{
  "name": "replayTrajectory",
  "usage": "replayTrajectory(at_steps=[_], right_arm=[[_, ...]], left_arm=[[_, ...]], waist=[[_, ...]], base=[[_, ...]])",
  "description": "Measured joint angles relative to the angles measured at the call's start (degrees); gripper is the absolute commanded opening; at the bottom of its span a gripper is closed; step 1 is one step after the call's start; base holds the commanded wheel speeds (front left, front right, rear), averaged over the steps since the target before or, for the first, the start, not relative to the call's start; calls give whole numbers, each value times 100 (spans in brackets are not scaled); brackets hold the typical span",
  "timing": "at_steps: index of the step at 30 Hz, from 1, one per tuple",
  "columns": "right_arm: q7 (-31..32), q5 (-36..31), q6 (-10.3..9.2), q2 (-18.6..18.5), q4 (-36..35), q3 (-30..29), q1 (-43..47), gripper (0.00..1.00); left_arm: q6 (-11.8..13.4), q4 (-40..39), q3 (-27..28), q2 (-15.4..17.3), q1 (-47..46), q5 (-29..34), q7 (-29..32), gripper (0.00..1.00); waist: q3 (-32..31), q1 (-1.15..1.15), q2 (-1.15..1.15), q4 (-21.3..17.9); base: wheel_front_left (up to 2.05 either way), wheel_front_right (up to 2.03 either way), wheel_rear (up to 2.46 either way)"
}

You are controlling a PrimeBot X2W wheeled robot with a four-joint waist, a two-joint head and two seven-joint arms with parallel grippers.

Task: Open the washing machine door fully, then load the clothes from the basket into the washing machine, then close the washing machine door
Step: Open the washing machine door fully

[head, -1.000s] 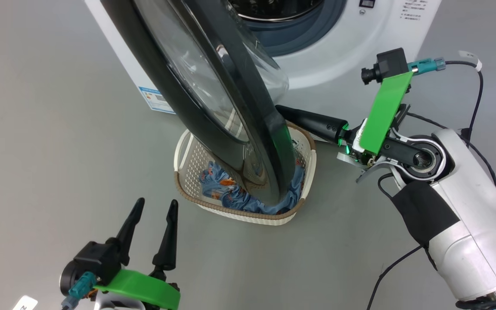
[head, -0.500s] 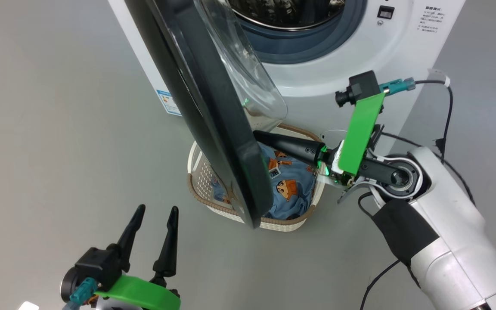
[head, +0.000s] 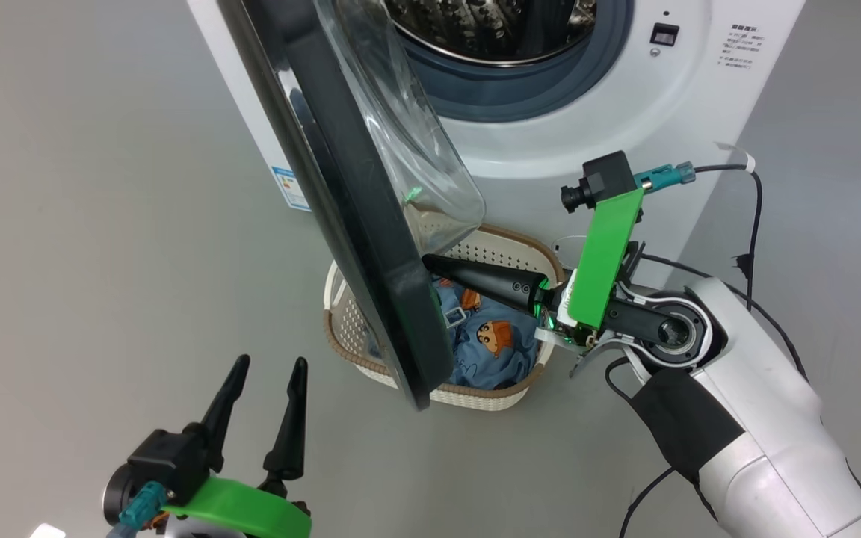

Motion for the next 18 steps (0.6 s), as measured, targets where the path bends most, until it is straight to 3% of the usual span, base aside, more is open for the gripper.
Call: replayTrajectory(at_steps=[4, 5, 6, 7, 11, 14, 15, 18], right_arm=[[-97, -7, 0, 0, -1, -5, 93, 0], [-103, -8, 0, -2, -1, -8, 98, 4], [-134, -10, 0, -4, -5, -9, 98, 11], [-169, -35, 0, -7, -19, -10, 103, 30], [-288, -80, 0, -47, -45, -20, 253, 53], [-380, -115, 0, -96, -65, -27, 334, 94], [-415, -116, 0, -112, -86, -35, 347, 100], [-505, -124, 0, -202, -155, -62, 443, 100]], left_arm=[[0, 10, 12, 1, 2, 3, 0, 100], [0, 16, 12, 1, 2, 3, 0, 100], [0, 20, 12, 1, 2, 3, 0, 100], [0, 25, 13, 1, 2, 5, 0, 100], [0, 40, 66, 1, 5, 30, 0, 100], [-1, 41, 127, 3, 40, 123, 0, 100], [-1, 43, 142, 3, 66, 153, 0, 100], [-7, 60, 188, 3, 108, 191, 0, 100]], waist=[[-59, 0, 0, -73], [-73, 0, 0, -92], [-85, 0, 0, -114], [-96, 0, 0, -137], [-137, 0, 0, -237], [-175, 0, 0, -322], [-187, 0, 0, -350], [-228, 0, 0, -438]], base=[[0, 0, 0], [0, 0, 0], [0, 0, 0], [0, 0, 0], [0, 0, 0], [0, 0, 0], [0, 0, 0], [0, 0, 0]])
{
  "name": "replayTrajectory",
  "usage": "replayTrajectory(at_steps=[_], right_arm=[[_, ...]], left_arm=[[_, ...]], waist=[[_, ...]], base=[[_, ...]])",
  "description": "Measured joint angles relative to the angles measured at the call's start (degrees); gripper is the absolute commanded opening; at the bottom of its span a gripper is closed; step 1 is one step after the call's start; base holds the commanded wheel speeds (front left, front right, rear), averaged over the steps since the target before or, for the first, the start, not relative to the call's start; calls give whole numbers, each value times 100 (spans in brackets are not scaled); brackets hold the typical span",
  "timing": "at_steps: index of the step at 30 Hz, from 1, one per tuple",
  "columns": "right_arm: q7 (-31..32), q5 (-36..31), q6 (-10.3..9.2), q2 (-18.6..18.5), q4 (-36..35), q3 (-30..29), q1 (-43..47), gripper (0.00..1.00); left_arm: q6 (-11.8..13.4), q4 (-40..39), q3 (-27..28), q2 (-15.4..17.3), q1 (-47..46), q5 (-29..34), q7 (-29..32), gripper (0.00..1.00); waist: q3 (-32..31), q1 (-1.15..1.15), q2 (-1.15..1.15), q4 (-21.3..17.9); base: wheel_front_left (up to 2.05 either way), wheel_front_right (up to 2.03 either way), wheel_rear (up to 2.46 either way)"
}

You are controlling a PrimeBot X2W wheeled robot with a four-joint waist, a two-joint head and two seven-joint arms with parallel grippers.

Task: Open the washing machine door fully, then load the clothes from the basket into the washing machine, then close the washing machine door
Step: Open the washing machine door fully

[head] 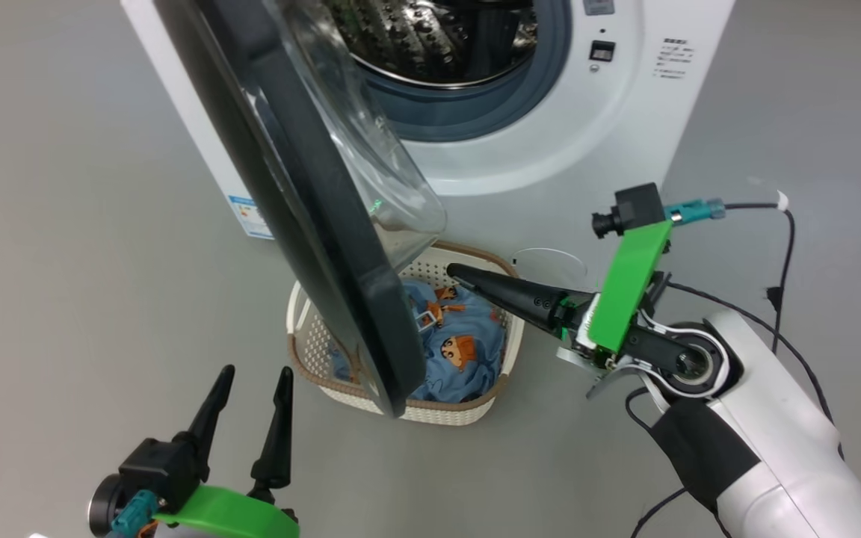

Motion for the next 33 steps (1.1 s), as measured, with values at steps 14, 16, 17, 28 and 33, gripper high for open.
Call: replayTrajectory(at_steps=[14, 16, 17, 28, 33], right_arm=[[-405, 18, 0, -567, -213, -326, 736, 100], [-456, 18, 0, -616, -246, -368, 849, 100], [-500, 18, 0, -625, -263, -405, 912, 100], [-903, -80, 0, -887, -389, -469, 1379, 100], [-1226, -165, 0, -988, -405, -477, 1497, 100]], left_arm=[[-1, 7, 287, 7, 125, 118, 0, 100], [-2, 5, 337, 12, 126, 121, 0, 100], [-2, 3, 361, 12, 131, 129, 0, 100], [-2, -30, 668, 14, 351, 268, 0, 100], [-2, -83, 780, 15, 396, 322, 0, 100]], waist=[[-185, 0, 0, -378], [-200, 0, 0, -431], [-208, 0, 0, -459], [-299, 0, 0, -820], [-348, 0, 0, -993]], base=[[0, 0, 0], [0, 0, 0], [0, 0, 0], [0, 0, 0], [0, 0, 0]])
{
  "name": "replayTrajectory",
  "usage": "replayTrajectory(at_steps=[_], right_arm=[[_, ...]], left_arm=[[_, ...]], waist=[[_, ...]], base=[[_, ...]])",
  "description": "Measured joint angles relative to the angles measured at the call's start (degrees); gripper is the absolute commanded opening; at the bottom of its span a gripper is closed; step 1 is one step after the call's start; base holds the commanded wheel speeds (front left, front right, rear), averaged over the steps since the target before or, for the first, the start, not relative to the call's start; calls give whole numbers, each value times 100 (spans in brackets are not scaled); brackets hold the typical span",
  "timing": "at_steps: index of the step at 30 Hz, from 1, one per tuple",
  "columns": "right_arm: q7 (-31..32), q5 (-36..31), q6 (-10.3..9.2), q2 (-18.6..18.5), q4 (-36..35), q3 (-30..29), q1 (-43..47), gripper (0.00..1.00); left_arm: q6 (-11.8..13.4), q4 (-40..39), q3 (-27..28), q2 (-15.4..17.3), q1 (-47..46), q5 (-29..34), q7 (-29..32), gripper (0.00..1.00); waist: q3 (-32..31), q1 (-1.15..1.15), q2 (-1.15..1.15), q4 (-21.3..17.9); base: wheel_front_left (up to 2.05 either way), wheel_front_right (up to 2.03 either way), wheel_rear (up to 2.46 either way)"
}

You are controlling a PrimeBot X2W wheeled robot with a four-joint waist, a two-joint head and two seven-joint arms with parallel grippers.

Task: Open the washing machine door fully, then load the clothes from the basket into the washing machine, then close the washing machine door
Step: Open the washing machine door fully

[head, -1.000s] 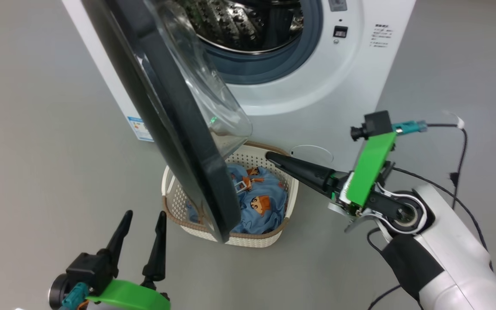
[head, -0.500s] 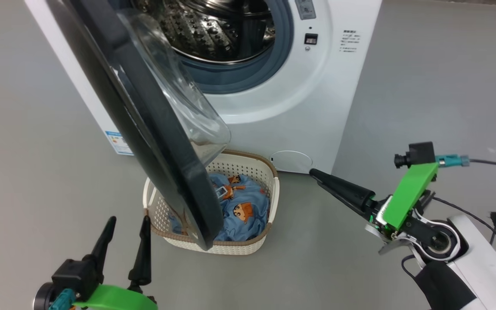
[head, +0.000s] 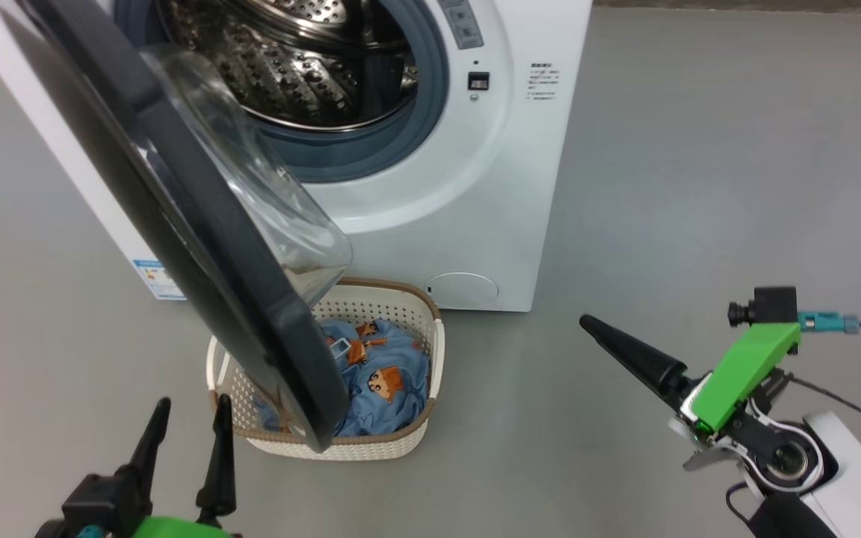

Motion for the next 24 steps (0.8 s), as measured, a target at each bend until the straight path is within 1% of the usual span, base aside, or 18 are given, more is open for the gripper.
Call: replayTrajectory(at_steps=[5, 12, 18, 21, 24], right_arm=[[-290, -94, 0, -119, 1, 51, 288, 100], [-898, -312, 0, -303, -25, 269, 597, 100], [-1705, -599, 0, -506, -58, 552, 775, 100], [-2207, -737, 0, -559, -75, 690, 854, 100], [-2748, -947, 0, -712, -60, 897, 854, 100]], left_arm=[[0, -11, 140, 2, 214, 25, 0, 100], [0, -48, 277, 3, 322, 46, 0, 100], [0, -68, 326, 2, 410, 51, 0, 100], [0, -71, 367, 3, 425, 51, 0, 100], [-1, -74, 403, 3, 425, 51, 0, 100]], waist=[[-70, 0, 0, -170], [-173, 0, 0, -360], [-212, 0, 0, -453], [-232, 0, 0, -483], [-246, 0, 0, -501]], base=[[0, 0, 0], [0, 0, 0], [0, 0, 0], [0, 0, 0], [0, 0, 0]])
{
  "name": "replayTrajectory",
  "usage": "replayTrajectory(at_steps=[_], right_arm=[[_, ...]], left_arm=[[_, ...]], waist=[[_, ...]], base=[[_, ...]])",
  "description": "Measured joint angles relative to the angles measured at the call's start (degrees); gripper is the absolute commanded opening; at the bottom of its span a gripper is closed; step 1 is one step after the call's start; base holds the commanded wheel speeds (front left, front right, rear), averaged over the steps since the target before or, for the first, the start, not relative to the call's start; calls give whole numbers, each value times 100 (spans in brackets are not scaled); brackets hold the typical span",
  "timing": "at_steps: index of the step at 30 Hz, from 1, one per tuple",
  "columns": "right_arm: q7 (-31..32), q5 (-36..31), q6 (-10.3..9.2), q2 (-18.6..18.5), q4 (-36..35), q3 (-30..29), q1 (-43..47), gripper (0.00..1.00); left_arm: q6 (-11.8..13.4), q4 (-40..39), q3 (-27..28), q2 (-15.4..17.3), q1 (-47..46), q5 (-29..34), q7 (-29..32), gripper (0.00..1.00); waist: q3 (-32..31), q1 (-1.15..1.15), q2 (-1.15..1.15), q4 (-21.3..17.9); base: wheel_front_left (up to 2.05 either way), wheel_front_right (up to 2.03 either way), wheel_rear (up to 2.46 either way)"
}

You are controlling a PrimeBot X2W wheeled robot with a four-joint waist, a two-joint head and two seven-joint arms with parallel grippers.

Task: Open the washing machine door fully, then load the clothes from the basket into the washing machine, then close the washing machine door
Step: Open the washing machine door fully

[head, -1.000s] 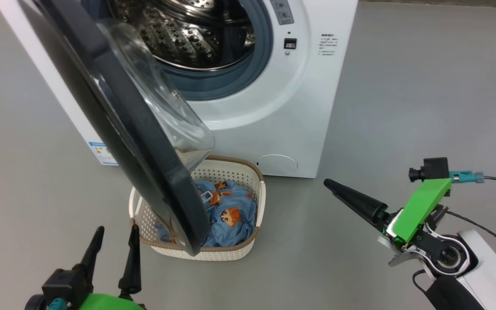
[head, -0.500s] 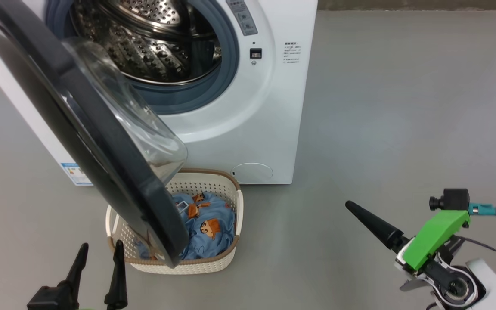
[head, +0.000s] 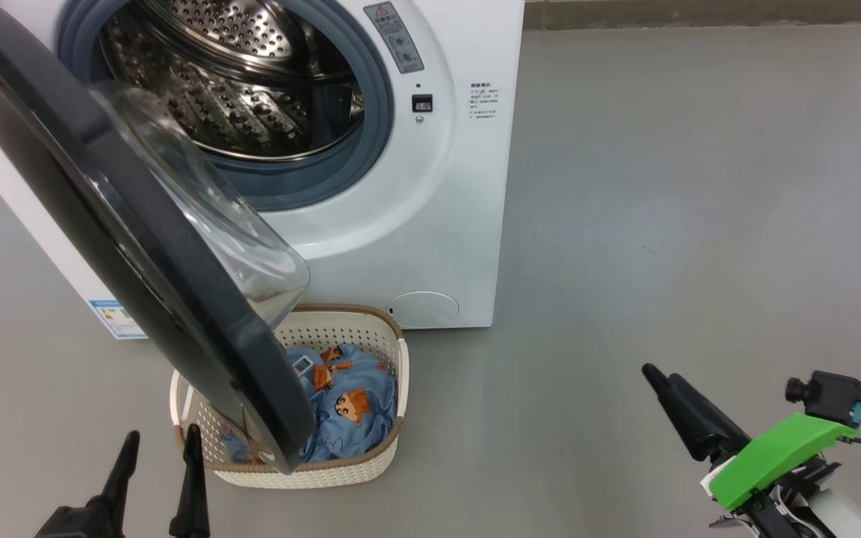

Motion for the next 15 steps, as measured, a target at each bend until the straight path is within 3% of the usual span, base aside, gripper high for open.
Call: replayTrajectory(at_steps=[6, 11, 15], right_arm=[[-903, -258, 0, -163, 178, 247, 1, 100], [-1009, -605, 0, -193, 355, 163, 4, 100], [-1010, -1224, 0, -118, 402, -357, 129, 100]], left_arm=[[1, -4, 34, 0, 0, 0, 0, 100], [1, -4, 47, 0, 0, 0, 0, 100], [1, -12, 58, 0, 0, 0, 0, 100]], waist=[[-16, 0, 0, 1], [-16, 0, 0, -2], [-25, 0, 0, -10]], base=[[0, 0, 0], [0, 0, 0], [0, 0, 0]])
